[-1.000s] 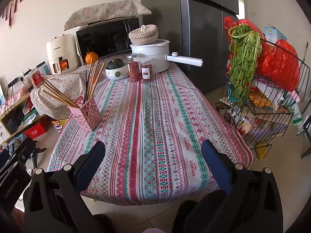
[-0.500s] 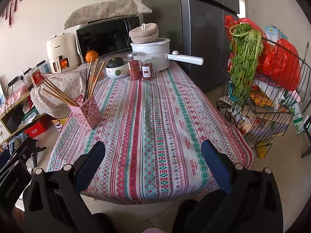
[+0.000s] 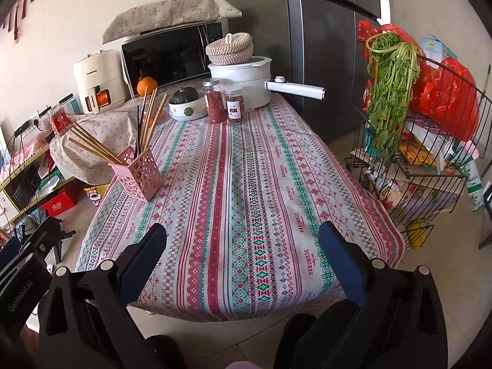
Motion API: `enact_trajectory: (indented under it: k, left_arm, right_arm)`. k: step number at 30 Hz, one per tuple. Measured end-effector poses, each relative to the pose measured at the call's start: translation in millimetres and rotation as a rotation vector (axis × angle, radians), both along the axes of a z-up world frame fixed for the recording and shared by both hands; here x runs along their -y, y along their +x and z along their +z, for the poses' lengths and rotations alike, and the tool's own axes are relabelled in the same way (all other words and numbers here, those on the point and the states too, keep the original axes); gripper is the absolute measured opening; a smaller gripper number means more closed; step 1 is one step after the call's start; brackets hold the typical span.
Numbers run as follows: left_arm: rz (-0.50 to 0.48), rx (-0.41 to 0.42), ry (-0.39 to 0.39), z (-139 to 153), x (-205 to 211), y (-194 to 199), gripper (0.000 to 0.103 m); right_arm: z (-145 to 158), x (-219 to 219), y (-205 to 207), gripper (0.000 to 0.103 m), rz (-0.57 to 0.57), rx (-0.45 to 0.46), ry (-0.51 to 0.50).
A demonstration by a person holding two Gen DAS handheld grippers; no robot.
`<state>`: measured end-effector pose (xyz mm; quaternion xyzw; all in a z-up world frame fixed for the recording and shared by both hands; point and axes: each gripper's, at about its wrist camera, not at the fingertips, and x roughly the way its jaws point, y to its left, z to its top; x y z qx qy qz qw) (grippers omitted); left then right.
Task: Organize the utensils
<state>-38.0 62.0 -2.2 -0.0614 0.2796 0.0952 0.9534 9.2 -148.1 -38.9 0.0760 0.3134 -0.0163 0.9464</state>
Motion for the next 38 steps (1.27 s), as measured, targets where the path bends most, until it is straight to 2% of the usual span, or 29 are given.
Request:
enact_trajectory:
  k: [8,18,25,31,33,38]
  left_arm:
    - [-0.006,-0.007,0.003,-3.7,1.1,-5.9,0.096]
    - [-0.032,-0.008,0.045,-4.5,11.2,-28.9,0.096]
    - [-0.071,0.027,0.076,-1.6,21.4,-41.6,0.091]
    - [-0.061,0.017,0.065,3.3,16.8,-31.2,0.091]
    - [-0.055,-0.001,0.061,6.6,10.7,-12.2,0.096]
    - [-0.048,-0.034,0.044,8.5,3.3,2.6,0.096]
  right_arm:
    - [0.7,1.1,1.0,0.096,-0.003,-0.001,0.001]
    - [0.5,2.4,2.0,0.096,-0.006,-0.005,0.001]
    - [-1.3,5.3,4.6,0.096,-0.014,-0.012,0.001]
    - [-1.3,5.1,4.9,0.096,-0.017,-0.013,-0.003]
    - [-1.7,5.8,5.2,0.096,-0.017,-0.014,0.000]
    - [-0.7,6.7,5.2,0.096,-0.015,-0.010,0.000]
